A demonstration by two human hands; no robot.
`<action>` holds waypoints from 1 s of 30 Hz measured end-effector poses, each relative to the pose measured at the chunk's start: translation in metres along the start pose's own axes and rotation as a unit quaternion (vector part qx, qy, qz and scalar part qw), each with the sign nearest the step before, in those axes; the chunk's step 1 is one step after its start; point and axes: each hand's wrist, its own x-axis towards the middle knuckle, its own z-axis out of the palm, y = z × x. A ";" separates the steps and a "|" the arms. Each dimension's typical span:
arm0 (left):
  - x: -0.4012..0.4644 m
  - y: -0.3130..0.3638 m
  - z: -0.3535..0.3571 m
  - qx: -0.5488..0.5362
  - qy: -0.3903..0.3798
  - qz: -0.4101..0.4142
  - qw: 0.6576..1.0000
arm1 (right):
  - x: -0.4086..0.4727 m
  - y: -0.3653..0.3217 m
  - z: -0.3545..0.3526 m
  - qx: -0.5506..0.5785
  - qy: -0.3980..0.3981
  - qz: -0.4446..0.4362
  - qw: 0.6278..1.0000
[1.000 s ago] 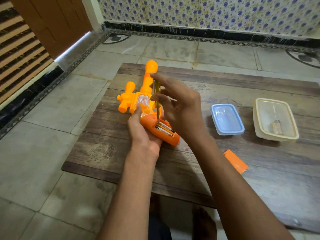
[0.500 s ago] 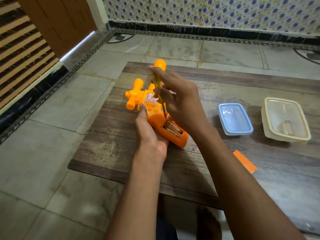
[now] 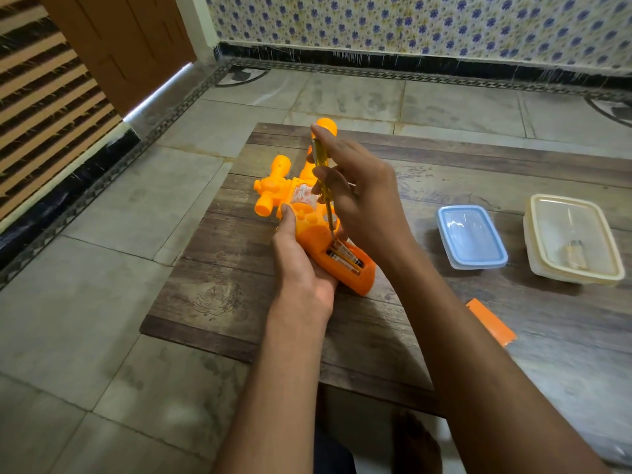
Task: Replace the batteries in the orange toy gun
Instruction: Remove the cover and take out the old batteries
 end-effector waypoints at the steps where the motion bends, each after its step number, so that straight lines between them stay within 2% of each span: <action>1: 0.001 0.000 -0.001 -0.002 0.001 -0.002 1.000 | 0.000 0.000 0.000 0.000 0.002 0.003 1.000; 24: 0.015 -0.001 -0.006 -0.020 -0.003 0.000 1.000 | -0.001 -0.008 -0.013 -0.011 0.024 -0.005 1.000; 30: 0.017 -0.001 -0.009 -0.016 -0.023 -0.012 1.000 | -0.017 -0.010 -0.022 -0.086 -0.050 0.059 0.993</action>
